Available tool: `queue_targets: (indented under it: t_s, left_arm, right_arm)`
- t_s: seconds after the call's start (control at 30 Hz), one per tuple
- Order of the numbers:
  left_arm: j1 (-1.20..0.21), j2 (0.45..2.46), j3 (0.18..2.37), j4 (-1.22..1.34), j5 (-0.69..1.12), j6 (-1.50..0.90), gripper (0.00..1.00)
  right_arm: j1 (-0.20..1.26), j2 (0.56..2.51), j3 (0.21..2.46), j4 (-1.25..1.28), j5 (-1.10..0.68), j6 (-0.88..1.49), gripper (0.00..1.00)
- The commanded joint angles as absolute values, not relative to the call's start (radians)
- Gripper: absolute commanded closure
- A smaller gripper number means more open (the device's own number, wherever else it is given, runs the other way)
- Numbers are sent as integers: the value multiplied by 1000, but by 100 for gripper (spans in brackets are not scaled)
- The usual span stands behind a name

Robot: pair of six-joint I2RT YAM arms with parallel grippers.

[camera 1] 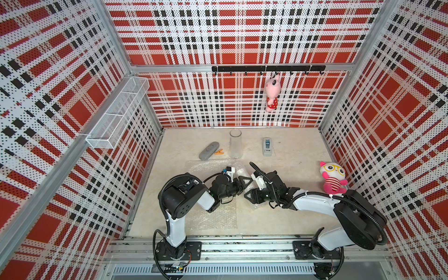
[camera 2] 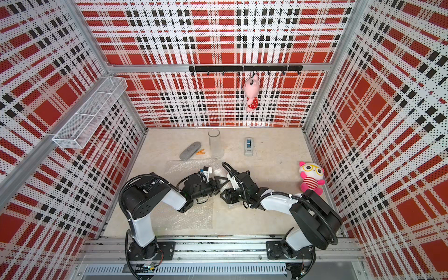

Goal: Wrap vases in bubble wrap
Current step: Wrap the vase in bubble wrap.

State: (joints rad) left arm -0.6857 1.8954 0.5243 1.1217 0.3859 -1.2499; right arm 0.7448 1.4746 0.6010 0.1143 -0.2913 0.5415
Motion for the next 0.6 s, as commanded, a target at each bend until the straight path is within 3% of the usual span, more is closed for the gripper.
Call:
queue_targets:
  t_s: [0.0, 0.13, 0.27, 0.4, 0.57]
  left_arm:
    - [-680, 1899, 518, 1141, 384, -1204, 67]
    - [-680, 1896, 524, 1106, 382, -1184, 72]
    - [-680, 1889, 541, 1057, 374, -1156, 74]
    - [-688, 1879, 562, 1010, 371, -1129, 77]
    - [-698, 1867, 583, 980, 398, -1106, 78]
  right_arm:
    - [756, 1420, 621, 104, -267, 512, 37]
    - [725, 1326, 617, 0, -193, 447, 18]
    - [649, 1252, 601, -52, -211, 399, 10]
    - [533, 1216, 594, -55, -272, 386, 12]
    - [371, 1321, 637, 11, -458, 397, 32]
